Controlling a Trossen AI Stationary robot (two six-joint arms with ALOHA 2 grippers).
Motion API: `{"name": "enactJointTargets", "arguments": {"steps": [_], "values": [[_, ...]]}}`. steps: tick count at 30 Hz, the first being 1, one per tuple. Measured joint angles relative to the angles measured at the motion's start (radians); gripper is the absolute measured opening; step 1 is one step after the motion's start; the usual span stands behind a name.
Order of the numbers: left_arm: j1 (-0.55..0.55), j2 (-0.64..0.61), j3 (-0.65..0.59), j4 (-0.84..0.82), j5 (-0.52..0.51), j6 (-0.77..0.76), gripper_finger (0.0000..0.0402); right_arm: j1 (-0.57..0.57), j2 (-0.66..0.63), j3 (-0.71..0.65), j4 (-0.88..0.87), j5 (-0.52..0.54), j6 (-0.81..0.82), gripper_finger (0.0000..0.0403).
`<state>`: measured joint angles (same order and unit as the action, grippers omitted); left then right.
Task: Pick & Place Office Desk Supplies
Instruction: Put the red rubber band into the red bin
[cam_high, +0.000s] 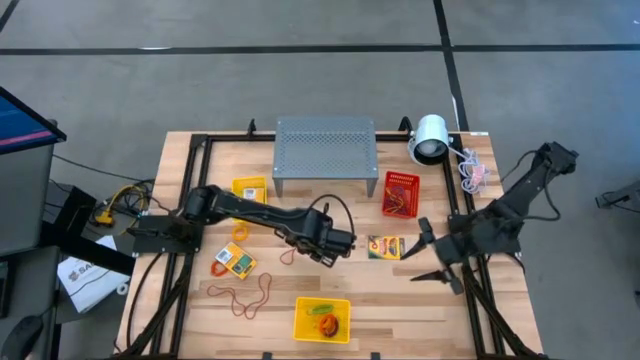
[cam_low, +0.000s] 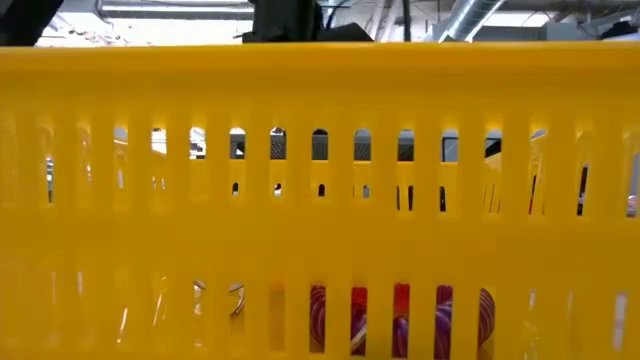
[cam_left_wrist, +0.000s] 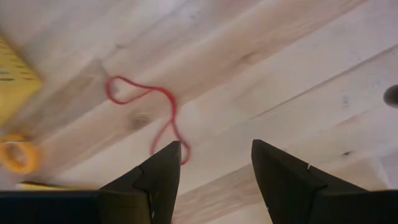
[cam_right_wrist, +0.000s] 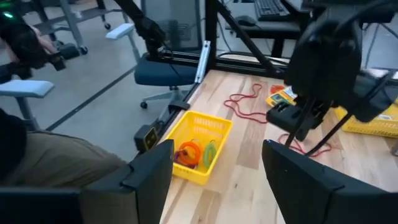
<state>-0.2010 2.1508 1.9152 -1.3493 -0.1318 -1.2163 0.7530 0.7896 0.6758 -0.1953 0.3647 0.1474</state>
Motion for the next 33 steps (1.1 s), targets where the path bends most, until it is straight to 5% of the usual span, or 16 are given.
{"name": "enactJointTargets", "arguments": {"steps": [7,12,18,24,33], "values": [[-0.017,0.028,-0.083,0.088,0.06,-0.026,0.019,0.07,-0.025,0.0,-0.04,0.012,0.003,0.024],[-0.019,-0.054,-0.293,0.212,0.096,-0.106,0.019,0.12,-0.024,0.0,-0.049,0.018,0.004,0.024],[-0.019,-0.249,-0.597,0.631,0.085,-0.189,0.019,0.154,-0.024,0.0,-0.062,0.092,0.01,0.024],[-0.021,-0.372,-0.808,0.682,0.076,-0.341,0.0183,0.157,-0.024,-0.001,-0.063,0.094,0.01,0.024],[-0.021,-0.382,-0.853,0.825,0.077,-0.308,0.0147,0.137,-0.023,-0.001,-0.06,0.116,0.003,0.024]]}}
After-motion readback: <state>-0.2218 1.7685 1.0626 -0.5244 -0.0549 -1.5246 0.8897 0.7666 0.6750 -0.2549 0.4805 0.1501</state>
